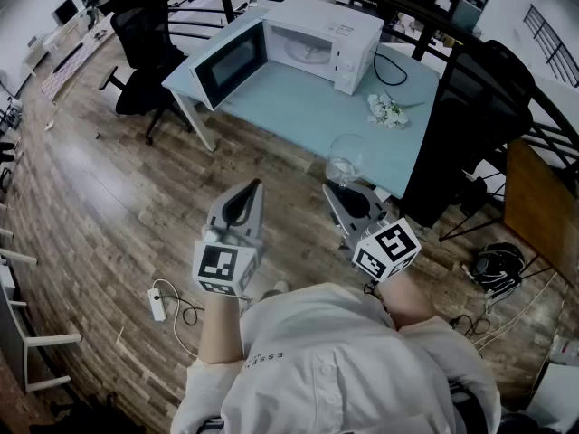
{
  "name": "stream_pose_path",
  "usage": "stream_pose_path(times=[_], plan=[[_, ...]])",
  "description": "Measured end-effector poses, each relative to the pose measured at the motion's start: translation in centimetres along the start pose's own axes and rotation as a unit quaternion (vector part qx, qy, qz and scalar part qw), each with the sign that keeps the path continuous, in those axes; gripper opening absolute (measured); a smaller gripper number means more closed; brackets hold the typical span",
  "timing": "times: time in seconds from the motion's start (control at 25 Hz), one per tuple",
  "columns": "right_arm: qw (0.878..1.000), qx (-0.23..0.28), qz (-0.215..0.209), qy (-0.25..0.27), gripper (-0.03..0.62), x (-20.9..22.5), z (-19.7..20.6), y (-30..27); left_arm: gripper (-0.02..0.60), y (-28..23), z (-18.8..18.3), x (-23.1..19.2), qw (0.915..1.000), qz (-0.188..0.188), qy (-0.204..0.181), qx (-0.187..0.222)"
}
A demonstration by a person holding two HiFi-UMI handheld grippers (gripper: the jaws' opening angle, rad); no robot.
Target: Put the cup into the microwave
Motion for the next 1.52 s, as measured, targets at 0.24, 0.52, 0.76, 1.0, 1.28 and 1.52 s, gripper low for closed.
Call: stream_pose_path(times=[0.24,0.52,0.76,1.0,1.28,1.52], plan=[[1.000,0.007,0.005,0.008,0.018,-0.9,-0.4,-0.3,0.002,0.3,-0.2,-0.9,0.9999,0.002,0.013,0.009],[1.000,0.003,0.013,0.012,0.018,-2.2,-0.5,-1.2,0.002,1.0,-0.1,-2.2,0.9996,0.009,0.017,0.020],[1.000,0.004,0.028,0.001,0.018,-3.3,0.4,-3.7,0.002,1.8,1.1,-5.1,0.9996,0.025,0.011,0.012],[0.999,0.008,0.039,-0.013,0.018,-5.0,1.3,-8.3,0.002,3.0,2.6,-10.7,0.9996,0.027,0.012,-0.002],[1.000,-0.010,0.024,-0.015,0.018,-3.5,2.3,-13.3,0.002,1.2,4.5,-14.8,0.9995,0.014,0.025,-0.016],[1.000,-0.015,0.008,-0.025,0.018,1.4,3.7,-18.3,0.002,-3.4,5.3,-18.2,0.9995,-0.007,0.025,-0.021]])
Point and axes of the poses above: the fingertips, and each gripper's own axes: y backward along the fingers, x to its right, z out of its underside, the point moved 9 cm from there along y, backward along the fingers, and after that the axes turned 5 degrees about -z, right-handed, at the moved point
